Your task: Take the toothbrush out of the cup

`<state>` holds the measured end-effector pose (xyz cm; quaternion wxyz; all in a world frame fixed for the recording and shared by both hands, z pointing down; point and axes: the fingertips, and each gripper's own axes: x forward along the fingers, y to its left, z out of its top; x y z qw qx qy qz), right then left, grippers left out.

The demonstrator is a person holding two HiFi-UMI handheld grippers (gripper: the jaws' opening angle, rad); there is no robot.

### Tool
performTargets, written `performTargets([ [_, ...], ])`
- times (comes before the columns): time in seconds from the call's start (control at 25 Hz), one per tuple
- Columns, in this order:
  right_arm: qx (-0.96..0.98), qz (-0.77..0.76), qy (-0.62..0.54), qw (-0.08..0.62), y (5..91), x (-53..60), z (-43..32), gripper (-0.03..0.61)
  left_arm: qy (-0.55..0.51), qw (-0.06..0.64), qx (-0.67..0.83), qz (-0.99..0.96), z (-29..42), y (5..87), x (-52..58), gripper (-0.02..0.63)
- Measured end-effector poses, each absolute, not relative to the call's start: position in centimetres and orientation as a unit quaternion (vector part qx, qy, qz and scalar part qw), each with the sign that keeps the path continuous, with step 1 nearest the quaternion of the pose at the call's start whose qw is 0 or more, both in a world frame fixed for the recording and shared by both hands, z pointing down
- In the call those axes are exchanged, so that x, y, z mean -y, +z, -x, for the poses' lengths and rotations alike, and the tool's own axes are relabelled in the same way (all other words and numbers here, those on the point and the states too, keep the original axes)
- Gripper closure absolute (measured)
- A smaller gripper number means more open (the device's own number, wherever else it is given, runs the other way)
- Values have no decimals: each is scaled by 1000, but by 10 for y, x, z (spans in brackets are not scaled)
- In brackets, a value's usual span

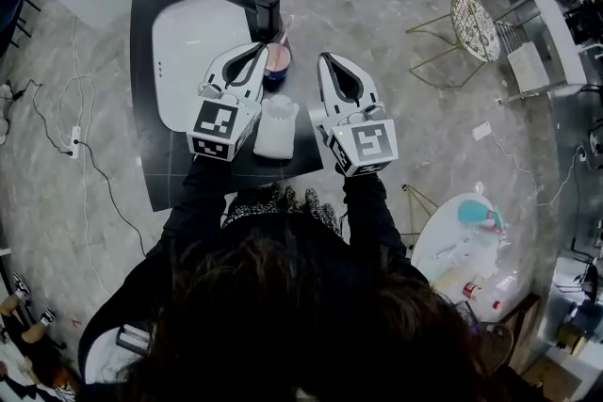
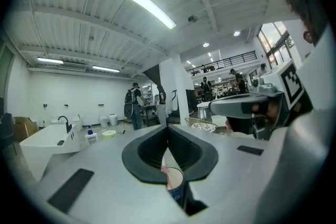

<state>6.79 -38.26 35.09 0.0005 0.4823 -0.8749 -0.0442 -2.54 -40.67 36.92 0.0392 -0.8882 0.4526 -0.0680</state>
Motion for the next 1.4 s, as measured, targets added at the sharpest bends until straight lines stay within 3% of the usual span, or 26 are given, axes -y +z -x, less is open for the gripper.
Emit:
performTargets([
  [0.4, 865, -500, -42, 8, 356, 413, -69, 575, -112, -47, -385, 915, 17, 411, 443, 604],
  [0.52, 862, -505, -34, 9, 360, 419, -72, 574, -126, -52, -374, 917, 14, 421, 450, 592],
  [0.6, 862, -506, -31, 10, 362, 424, -72, 574, -130, -48, -368, 920, 13, 424, 456, 535],
  [0.76, 858, -512, -21, 11, 367, 433, -73, 574, -148, -49, -351, 923, 8, 437, 466, 489],
  [1.4, 853, -521, -1, 29, 386, 449, -77, 574, -274, -60, -271, 921, -19, 501, 498, 488],
])
